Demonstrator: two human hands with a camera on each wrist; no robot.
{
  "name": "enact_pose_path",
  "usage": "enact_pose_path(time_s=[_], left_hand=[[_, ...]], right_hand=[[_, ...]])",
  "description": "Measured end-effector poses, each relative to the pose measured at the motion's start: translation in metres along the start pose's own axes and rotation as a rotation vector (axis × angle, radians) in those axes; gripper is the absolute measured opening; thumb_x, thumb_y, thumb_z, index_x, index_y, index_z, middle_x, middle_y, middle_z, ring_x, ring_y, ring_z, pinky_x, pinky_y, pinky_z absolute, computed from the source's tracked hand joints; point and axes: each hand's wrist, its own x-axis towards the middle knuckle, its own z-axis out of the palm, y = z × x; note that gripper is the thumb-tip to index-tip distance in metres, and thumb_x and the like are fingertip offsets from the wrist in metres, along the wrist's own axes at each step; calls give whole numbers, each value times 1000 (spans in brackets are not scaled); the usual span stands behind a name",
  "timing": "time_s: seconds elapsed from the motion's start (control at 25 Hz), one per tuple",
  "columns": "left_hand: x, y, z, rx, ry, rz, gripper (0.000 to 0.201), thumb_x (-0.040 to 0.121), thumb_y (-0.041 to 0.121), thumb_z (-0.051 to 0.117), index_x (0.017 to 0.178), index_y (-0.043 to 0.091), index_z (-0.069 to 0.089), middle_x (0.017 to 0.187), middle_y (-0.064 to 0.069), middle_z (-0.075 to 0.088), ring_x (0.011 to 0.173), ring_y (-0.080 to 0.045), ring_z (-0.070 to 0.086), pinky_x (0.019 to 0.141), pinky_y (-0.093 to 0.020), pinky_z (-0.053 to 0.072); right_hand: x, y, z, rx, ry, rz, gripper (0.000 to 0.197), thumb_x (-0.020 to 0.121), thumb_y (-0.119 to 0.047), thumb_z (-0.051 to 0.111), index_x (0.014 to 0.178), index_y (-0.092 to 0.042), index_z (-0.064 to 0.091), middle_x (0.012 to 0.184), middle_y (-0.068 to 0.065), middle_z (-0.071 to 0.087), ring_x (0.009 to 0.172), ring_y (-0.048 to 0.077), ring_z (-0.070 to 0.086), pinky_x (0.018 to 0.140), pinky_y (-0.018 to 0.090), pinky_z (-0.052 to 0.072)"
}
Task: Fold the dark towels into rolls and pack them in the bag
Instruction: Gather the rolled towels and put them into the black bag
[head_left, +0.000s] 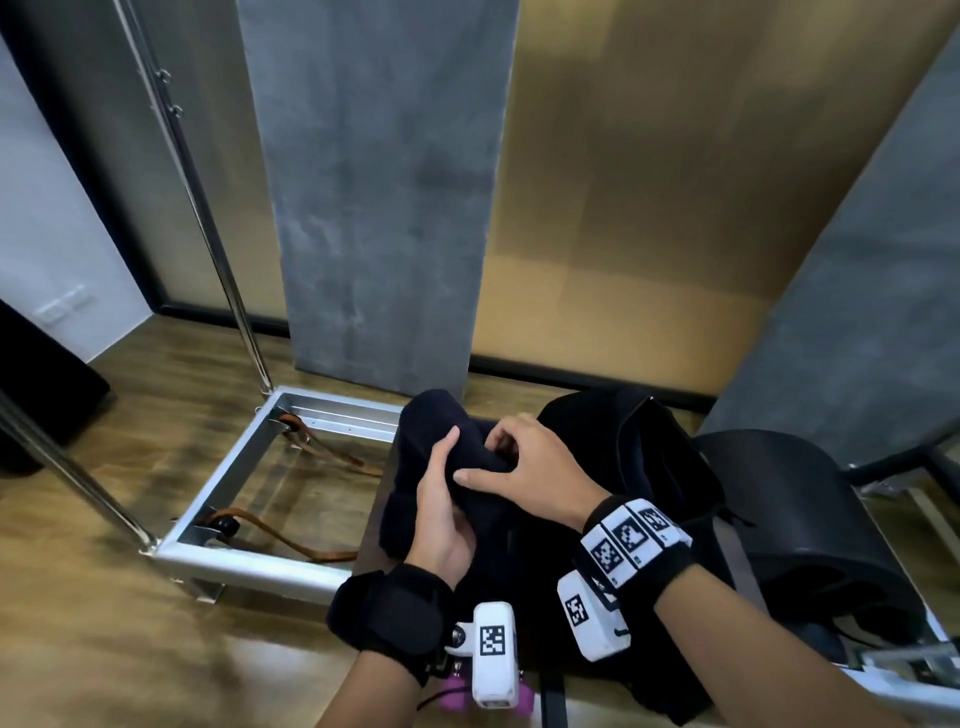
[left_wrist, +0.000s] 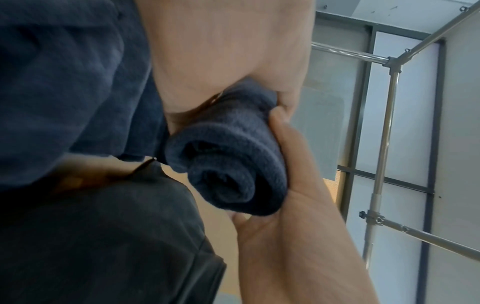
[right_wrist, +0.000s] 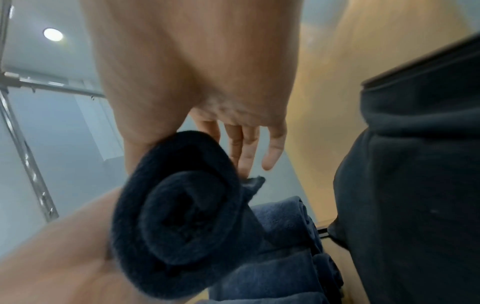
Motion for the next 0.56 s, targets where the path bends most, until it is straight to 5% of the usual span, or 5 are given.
enact_pose_path(time_s=[0.12, 0.2, 0.4, 0.48, 0.56], left_hand=[[-6, 0, 32, 18, -110, -24, 56, 83, 52, 78, 122, 12, 79, 127, -18, 74, 113, -31, 74, 85, -40, 62], [-9, -2, 56, 16, -174, 2, 51, 83, 51, 76, 118, 15, 81, 122, -13, 76, 108, -28, 76, 81, -39, 62], [-14, -32, 118, 76, -278, -37, 55, 80, 56, 76, 115, 14, 82, 119, -12, 77, 105, -26, 77, 79, -36, 62], [-8, -49, 141, 218, -249, -68, 65, 75, 65, 74, 117, 16, 81, 122, -13, 77, 110, -28, 76, 85, -38, 62], [0, -60, 156, 502, -196, 22, 75, 72, 79, 65, 120, 22, 76, 131, -6, 72, 122, -28, 68, 105, -47, 53]], right_hand=[[-12, 6, -19, 397, -48, 131, 74, 79, -74, 71, 131, -25, 50, 126, -13, 60, 112, -1, 61, 94, 22, 49], [-21, 5, -31, 717, -116, 221, 81, 84, -74, 68, 150, -40, 36, 136, -20, 61, 119, -7, 62, 101, 20, 49], [-49, 31, -79, 926, -10, 306, 66, 93, -71, 59, 147, -34, 50, 130, -13, 72, 119, 5, 68, 104, 32, 54], [-61, 37, -96, 894, 28, 322, 68, 95, -72, 53, 149, -31, 50, 130, -10, 72, 120, 8, 69, 97, 25, 57], [-72, 43, -113, 823, 91, 336, 77, 100, -72, 40, 154, -17, 45, 141, 10, 66, 129, 23, 64, 75, 9, 56]])
